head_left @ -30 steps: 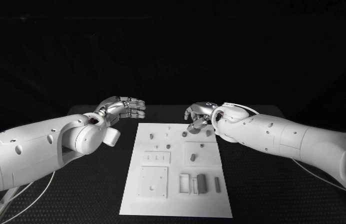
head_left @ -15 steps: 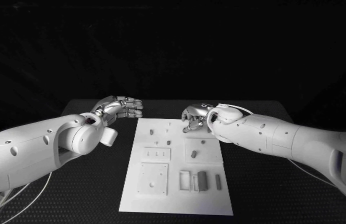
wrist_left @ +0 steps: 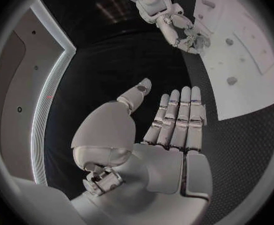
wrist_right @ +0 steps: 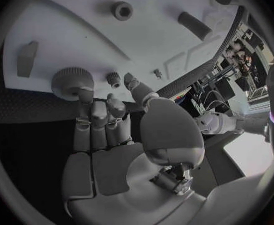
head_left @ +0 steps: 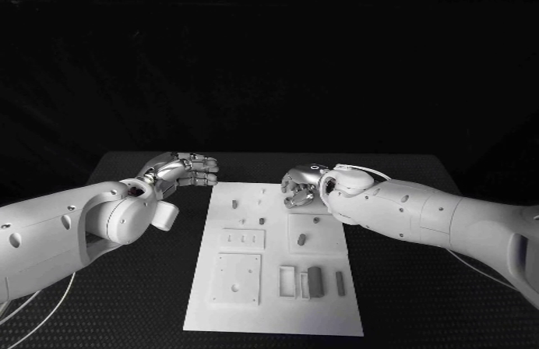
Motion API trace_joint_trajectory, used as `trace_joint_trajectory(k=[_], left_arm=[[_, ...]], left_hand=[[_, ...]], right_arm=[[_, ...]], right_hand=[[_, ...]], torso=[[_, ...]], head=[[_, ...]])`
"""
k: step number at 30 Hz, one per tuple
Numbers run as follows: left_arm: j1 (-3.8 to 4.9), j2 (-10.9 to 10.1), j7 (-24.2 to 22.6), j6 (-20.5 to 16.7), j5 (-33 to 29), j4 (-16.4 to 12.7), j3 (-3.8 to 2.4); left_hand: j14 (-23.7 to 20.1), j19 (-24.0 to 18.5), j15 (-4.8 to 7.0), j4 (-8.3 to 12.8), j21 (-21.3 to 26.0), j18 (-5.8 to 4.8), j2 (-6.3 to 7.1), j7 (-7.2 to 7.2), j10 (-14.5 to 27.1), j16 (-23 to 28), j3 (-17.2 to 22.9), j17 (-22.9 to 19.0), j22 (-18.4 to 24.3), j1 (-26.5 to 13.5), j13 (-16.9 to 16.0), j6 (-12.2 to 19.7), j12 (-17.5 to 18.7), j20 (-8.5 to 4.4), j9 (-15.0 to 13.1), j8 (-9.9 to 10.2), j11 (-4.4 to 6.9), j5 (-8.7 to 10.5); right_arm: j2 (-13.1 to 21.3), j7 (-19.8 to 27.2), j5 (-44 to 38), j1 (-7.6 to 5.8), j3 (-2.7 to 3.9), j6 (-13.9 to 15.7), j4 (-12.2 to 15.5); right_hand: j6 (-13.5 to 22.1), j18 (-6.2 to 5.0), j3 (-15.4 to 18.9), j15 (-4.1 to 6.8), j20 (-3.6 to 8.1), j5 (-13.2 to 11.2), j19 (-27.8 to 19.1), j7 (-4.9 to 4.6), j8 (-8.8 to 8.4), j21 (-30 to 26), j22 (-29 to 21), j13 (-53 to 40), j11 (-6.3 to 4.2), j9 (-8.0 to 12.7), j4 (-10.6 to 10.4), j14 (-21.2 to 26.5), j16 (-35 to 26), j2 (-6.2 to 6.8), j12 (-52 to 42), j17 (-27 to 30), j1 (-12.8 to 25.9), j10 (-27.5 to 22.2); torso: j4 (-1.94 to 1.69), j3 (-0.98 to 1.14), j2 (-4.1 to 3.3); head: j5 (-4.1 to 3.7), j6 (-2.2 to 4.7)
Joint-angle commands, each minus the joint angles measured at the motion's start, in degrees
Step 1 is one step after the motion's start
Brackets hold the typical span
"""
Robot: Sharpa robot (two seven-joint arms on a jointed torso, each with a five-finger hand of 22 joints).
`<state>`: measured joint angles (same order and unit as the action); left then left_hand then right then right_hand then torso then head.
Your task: Assemble the parts on the task board
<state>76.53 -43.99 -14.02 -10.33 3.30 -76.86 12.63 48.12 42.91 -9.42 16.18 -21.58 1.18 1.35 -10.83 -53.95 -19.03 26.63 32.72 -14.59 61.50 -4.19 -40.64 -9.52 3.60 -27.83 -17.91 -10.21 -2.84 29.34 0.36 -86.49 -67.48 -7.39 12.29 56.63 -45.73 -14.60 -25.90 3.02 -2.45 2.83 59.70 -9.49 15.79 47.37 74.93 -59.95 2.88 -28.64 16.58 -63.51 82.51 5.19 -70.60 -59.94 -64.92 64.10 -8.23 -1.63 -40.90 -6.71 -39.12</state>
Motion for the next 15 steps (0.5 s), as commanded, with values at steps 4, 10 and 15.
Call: trace_joint_trajectory(k=[4, 10, 15], left_arm=[[0.03, -0.1, -0.3, 0.9, 0.0, -0.2, -0.05], [0.03, -0.2, -0.2, 1.1, 0.0, -0.2, -0.05], [0.03, -0.2, -0.3, 1.1, 0.0, 0.0, -0.05]], left_hand=[[0.0, -0.1, -0.15, 0.0, 0.2, -0.11, 0.09, -0.48, -0.4, 0.4, -0.4, 0.0, -0.1, -0.6, 0.1, -0.3, 0.2, 0.13, 0.1, 0.4, 0.00, -0.17], [0.0, -0.1, -0.14, 0.1, 0.2, -0.10, 0.09, -0.50, -0.4, 0.4, -0.4, 0.0, -0.1, -0.6, 0.1, -0.3, 0.3, 0.12, 0.1, 0.4, 0.00, -0.17], [0.0, -0.1, -0.14, 0.1, 0.2, -0.09, 0.10, -0.50, -0.4, 0.4, -0.5, 0.0, -0.1, -0.6, 0.1, -0.3, 0.3, 0.12, 0.1, 0.4, 0.00, -0.16]], right_arm=[[0.0, -0.5, -1.4, 0.34, 0.02, -1.1, -0.3], [0.3, -0.5, -1.4, 0.36, 0.01, -1.3, -0.3], [0.2, -0.5, -1.5, 0.38, 0.01, -1.4, -0.2]], right_hand=[[-0.8, -0.40, -0.5, 0.23, 0.51, 0.0, 0.3, 0.12, -0.02, 0.8, 1.4, -0.1, -0.02, -0.2, 0.0, -0.5, 0.6, -0.15, -0.6, 0.2, 0.7, 0.4], [-0.9, -0.40, -0.6, 0.27, 0.58, 0.0, 0.3, 0.17, -0.01, 1.0, 1.4, -0.1, -0.07, -0.2, 0.0, -0.5, 0.8, -0.28, -0.7, 0.3, 0.7, 0.5], [-1.2, -0.40, -0.7, 0.36, 0.69, 0.0, 0.4, 0.27, 0.05, 1.3, 1.3, 0.0, -0.16, -0.3, 0.0, -0.6, 1.1, -0.43, -0.8, 0.4, 0.7, 0.7]], torso=[[-0.16, 0.05, -0.62], [-0.10, 0.09, -0.93], [-0.09, 0.09, -1.13]], head=[[0.13, 0.33], [0.24, 0.52], [0.39, 0.67]])
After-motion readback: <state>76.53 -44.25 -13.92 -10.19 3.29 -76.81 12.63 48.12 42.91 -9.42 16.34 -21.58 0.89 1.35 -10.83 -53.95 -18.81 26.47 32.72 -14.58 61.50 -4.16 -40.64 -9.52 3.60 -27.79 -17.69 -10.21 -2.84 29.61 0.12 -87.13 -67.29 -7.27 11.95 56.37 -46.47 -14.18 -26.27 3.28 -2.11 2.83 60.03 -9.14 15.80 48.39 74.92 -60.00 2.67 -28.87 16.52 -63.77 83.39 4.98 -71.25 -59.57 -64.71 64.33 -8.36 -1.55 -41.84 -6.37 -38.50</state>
